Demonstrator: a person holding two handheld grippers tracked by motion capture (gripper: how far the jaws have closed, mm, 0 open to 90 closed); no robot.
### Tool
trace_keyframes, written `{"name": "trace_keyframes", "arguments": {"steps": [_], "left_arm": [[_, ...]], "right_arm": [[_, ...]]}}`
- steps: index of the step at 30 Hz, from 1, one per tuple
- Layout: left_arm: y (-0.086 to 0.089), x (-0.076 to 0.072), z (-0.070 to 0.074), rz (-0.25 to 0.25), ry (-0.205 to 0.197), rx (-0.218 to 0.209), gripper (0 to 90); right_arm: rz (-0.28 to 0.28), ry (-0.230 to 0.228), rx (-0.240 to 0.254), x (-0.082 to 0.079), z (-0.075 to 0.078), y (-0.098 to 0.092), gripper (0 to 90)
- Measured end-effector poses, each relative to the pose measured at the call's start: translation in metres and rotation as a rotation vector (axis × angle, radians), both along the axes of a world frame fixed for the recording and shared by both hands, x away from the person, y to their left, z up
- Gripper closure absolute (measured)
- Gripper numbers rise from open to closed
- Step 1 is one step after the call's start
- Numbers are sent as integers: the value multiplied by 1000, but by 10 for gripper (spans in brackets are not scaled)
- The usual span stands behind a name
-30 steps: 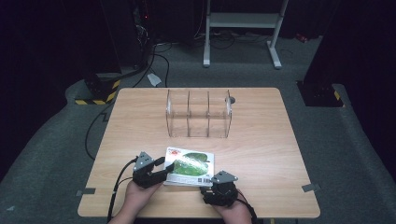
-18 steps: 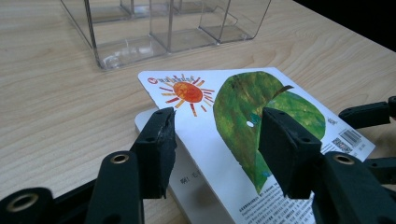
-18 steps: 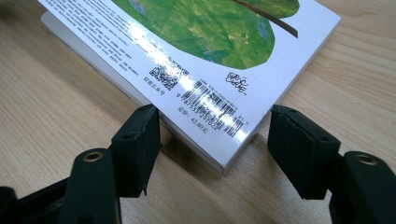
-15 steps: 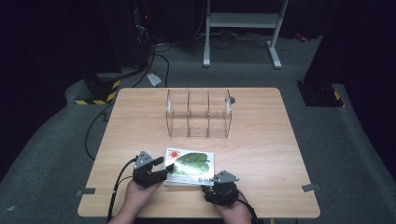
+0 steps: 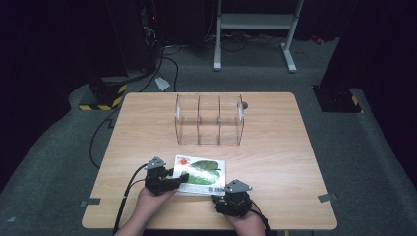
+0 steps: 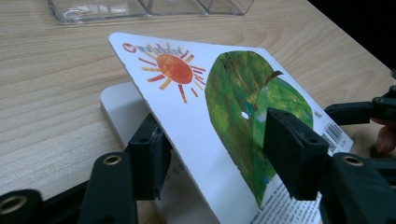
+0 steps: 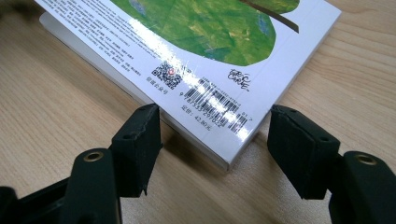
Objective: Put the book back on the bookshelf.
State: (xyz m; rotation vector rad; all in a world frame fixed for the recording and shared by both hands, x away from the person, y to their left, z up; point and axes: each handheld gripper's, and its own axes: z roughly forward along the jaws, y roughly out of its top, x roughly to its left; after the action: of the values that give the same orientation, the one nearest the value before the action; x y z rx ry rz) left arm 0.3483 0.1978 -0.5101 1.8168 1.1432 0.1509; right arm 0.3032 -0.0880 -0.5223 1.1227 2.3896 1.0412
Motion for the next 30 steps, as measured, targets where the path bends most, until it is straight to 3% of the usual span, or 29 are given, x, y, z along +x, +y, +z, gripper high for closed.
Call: {"name": "trace_keyframes", "arguments": {"steps": [8, 15, 20, 24, 26, 27, 29, 30], "left_arm": [[2, -1, 0, -31, -16, 12, 481], [3, -1, -2, -64, -18, 43, 549], [3, -7, -5, -93, -63, 67, 579], [3, -10, -4, -109, -103, 79, 599], [3, -11, -4, -117, -129, 94, 605], [2, -12, -4, -117, -136, 90, 608], [3, -13, -3, -123, -148, 97, 611], [3, -14, -3, -123, -152, 98, 614]], "right_arm": [[24, -2, 28, -4, 2, -5, 337], [-19, -7, 87, -1, 7, -20, 388], [-21, 42, 149, 7, 11, -26, 403], [-42, 42, 145, 17, 17, -27, 385], [-54, 18, 139, 23, 20, -28, 373], [-60, 16, 172, 29, 24, -27, 379], [-53, 7, 170, 31, 24, -26, 379], [-54, -20, 162, 32, 24, -23, 385]]}}
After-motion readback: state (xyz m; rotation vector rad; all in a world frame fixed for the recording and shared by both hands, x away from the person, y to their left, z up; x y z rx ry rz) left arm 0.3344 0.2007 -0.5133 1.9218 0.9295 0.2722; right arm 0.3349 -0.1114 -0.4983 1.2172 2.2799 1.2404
